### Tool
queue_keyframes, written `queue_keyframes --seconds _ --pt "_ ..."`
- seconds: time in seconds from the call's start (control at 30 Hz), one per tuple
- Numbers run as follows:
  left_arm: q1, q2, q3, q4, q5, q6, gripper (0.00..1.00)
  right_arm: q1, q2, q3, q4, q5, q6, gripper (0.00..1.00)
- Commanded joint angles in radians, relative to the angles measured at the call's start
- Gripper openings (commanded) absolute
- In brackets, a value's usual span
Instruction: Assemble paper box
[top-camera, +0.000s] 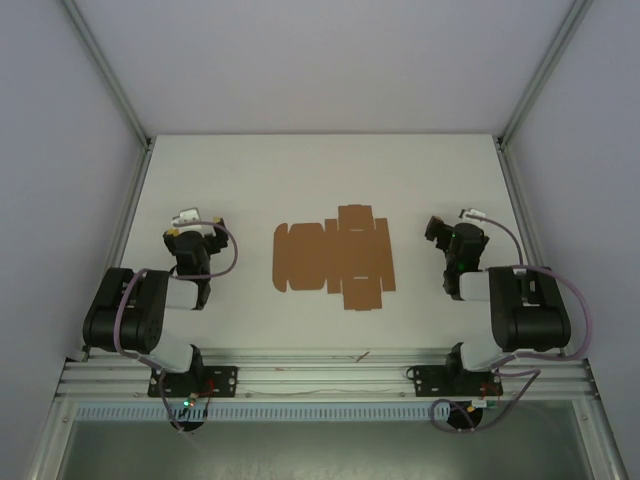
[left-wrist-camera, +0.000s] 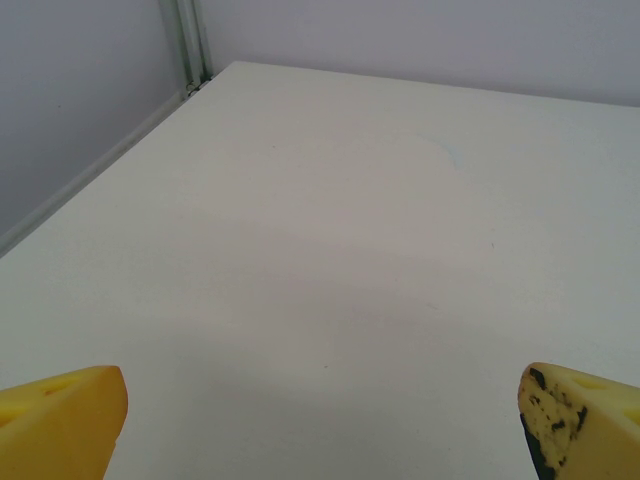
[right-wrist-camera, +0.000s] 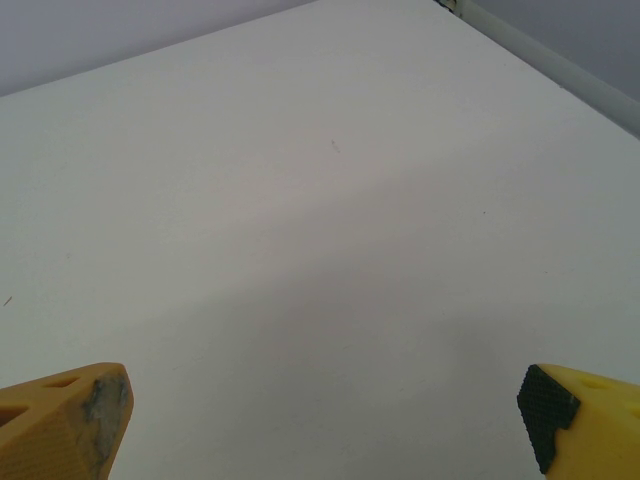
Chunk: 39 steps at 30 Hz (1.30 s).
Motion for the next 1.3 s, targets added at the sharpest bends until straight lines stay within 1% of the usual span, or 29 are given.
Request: queue_keyframes --seconds 0.0,0.17,0.23,0.27,0.33,0.37,0.4,0.43,0.47,0.53,0.6,0.67,0.73,0.8,0.83,0.9,0.93,0.97,1.07,1.17,1.27 --pt "-0.002 -0.007 0.017 0.01 -0.005 0.009 1.0 -0.006 -0.016 0.02 0.017 -0.001 0.0 1.0" --pt "-0.002 -0.007 0.018 0.011 -0.004 0.01 1.0 -0.005 -0.017 0.018 0.021 -0.005 0.0 1.0" --pt "-0.002 -0.013 0.018 0.035 -0.003 0.022 1.0 -0.005 -0.033 0.036 -0.015 -0.008 -0.004 1.0" --pt "-0.012 -0.057 0.044 -0.056 -0.011 0.028 1.0 -0.005 -0.061 0.055 -0.061 -0.001 -0.003 1.0" --pt "-0.041 -0.156 0.135 -0.298 -0.038 0.05 1.0 -0.004 -0.146 0.098 -0.207 0.05 0.017 1.0" --pt "-0.055 -0.197 0.177 -0.386 -0.061 0.029 1.0 -0.004 -0.2 0.13 -0.299 0.081 0.038 1.0" --pt "-0.058 -0.224 0.209 -0.446 -0.057 -0.026 1.0 -0.004 -0.238 0.159 -0.369 0.094 0.054 1.0" --pt "-0.058 -0.24 0.232 -0.485 -0.038 -0.084 1.0 -0.004 -0.269 0.189 -0.442 0.086 0.065 1.0" --pt "-0.058 -0.249 0.258 -0.526 0.005 -0.135 1.0 -0.002 -0.294 0.228 -0.528 0.078 0.084 1.0" --pt "-0.07 -0.241 0.335 -0.65 0.062 -0.234 1.0 0.009 -0.317 0.302 -0.683 0.054 0.137 1.0" --pt "-0.091 -0.212 0.429 -0.794 0.122 -0.312 1.0 0.029 -0.318 0.382 -0.84 -0.011 0.179 1.0" --pt "-0.117 -0.185 0.486 -0.878 0.19 -0.358 1.0 0.071 -0.309 0.432 -0.93 -0.077 0.219 0.96" --pt "-0.142 -0.172 0.497 -0.892 0.247 -0.399 1.0 0.113 -0.285 0.452 -0.951 -0.139 0.266 0.9" --pt "-0.162 -0.155 0.502 -0.916 0.29 -0.455 1.0 0.157 -0.236 0.496 -1.005 -0.275 0.27 0.83" --pt "-0.17 -0.142 0.502 -0.926 0.314 -0.485 1.0 0.181 -0.205 0.52 -1.034 -0.31 0.283 0.8" --pt "-0.18 -0.108 0.502 -0.949 0.403 -0.516 1.0 0.225 -0.129 0.568 -1.095 -0.378 0.313 0.7" --pt "-0.19 -0.092 0.505 -0.964 0.423 -0.533 1.0 0.242 -0.089 0.594 -1.124 -0.411 0.32 0.66" --pt "-0.2 -0.078 0.509 -0.983 0.442 -0.534 1.0 0.256 -0.043 0.615 -1.145 -0.438 0.333 0.59" --pt "-0.221 -0.045 0.529 -1.036 0.47 -0.539 1.0 0.278 0.075 0.678 -1.2 -0.531 0.338 0.44" --pt "-0.231 -0.018 0.533 -1.048 0.523 -0.533 1.0 0.281 0.162 0.699 -1.219 -0.509 0.35 0.32" --pt "-0.232 0.006 0.54 -1.072 0.552 -0.529 1.0 0.282 0.215 0.696 -1.223 -0.493 0.349 0.28"
